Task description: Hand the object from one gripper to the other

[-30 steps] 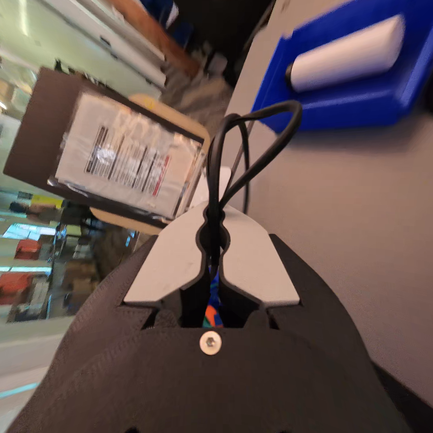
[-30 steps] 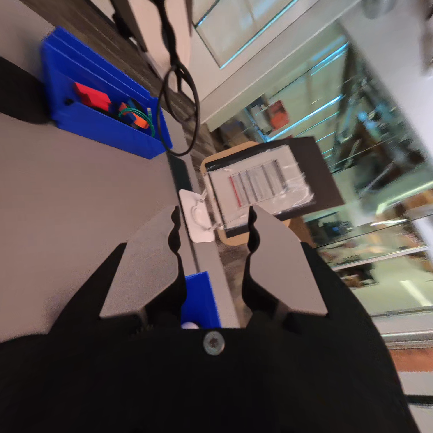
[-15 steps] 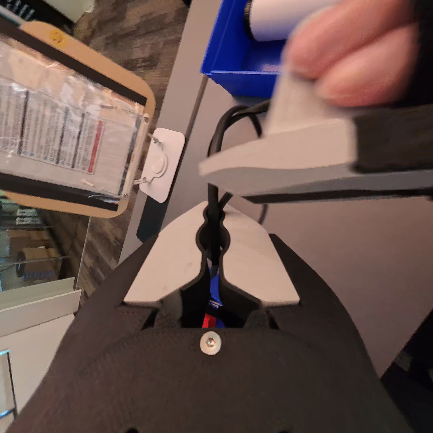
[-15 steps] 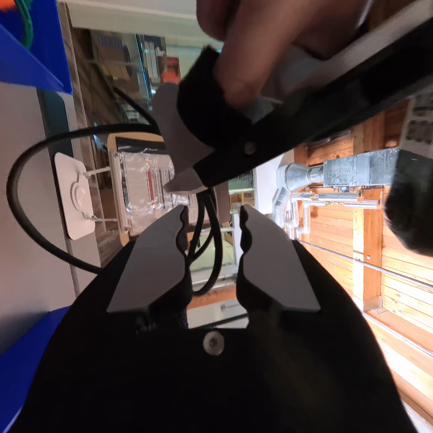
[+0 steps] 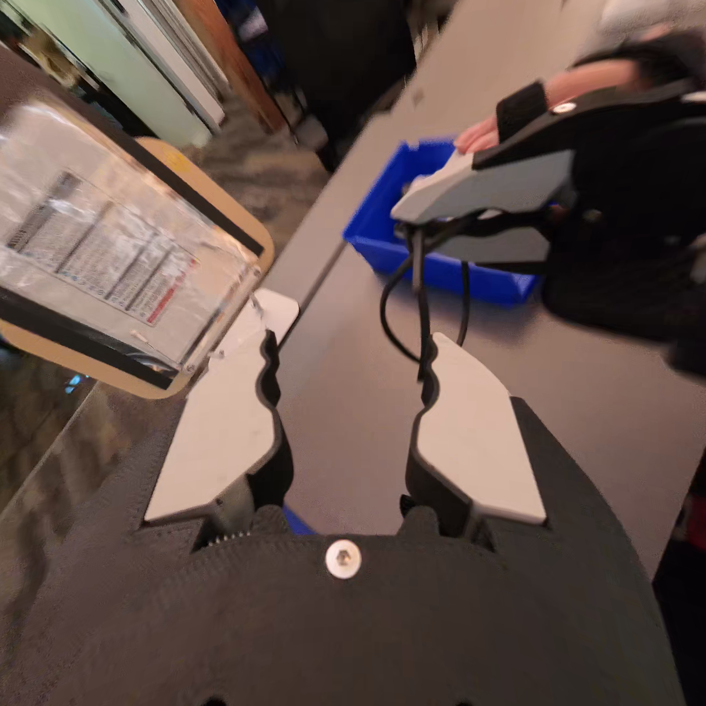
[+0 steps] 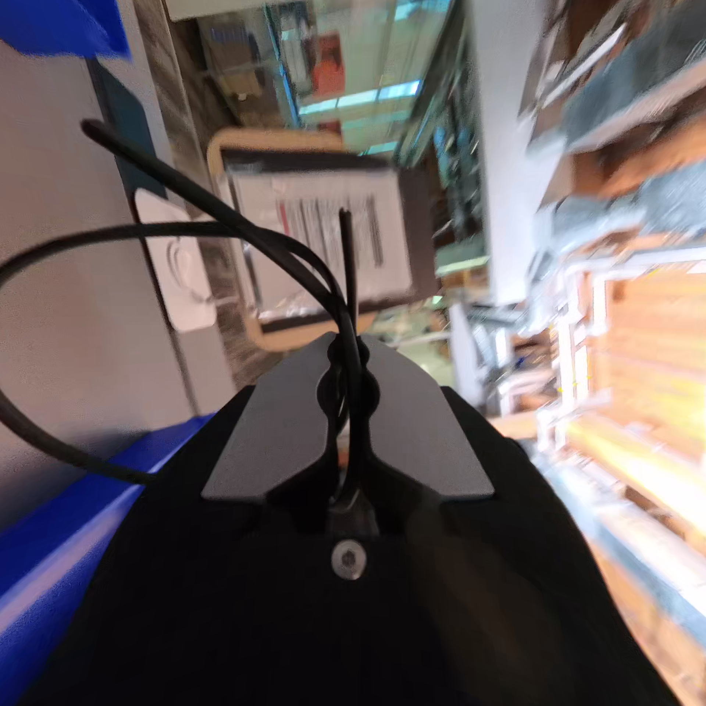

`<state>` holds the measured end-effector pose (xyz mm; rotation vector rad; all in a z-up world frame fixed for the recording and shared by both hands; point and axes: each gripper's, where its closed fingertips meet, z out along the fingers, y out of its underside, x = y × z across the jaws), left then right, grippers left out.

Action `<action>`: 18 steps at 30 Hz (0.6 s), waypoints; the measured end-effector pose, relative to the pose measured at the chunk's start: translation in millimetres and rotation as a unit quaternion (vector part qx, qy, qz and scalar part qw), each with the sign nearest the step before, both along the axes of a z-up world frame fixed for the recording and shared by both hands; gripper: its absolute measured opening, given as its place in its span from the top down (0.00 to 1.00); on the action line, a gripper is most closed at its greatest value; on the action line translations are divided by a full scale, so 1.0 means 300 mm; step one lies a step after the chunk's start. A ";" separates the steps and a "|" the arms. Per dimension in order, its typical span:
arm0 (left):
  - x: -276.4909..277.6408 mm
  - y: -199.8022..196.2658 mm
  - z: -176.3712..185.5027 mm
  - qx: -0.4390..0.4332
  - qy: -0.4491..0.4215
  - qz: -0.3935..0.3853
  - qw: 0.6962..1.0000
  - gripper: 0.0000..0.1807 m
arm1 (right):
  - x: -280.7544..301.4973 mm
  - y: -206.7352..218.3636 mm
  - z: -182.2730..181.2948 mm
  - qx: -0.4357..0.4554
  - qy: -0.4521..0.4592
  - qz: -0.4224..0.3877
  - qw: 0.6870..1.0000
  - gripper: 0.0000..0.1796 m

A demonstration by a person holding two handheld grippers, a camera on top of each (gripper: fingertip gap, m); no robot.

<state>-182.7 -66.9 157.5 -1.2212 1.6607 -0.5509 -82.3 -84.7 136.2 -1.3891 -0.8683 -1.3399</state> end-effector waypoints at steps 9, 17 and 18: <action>-0.208 -0.006 -0.082 -0.141 -0.065 -0.024 0.988 0.60 | 0.713 -0.213 -0.301 -0.140 0.438 -0.229 0.858 0.95; -0.130 0.011 -0.300 -0.127 0.040 0.007 0.991 0.60 | 0.686 -0.116 -0.408 -0.175 0.536 -0.230 0.793 0.96; -0.120 0.002 -0.311 -0.126 0.044 0.004 0.991 0.60 | 0.688 -0.105 -0.384 -0.165 0.542 -0.227 0.792 0.96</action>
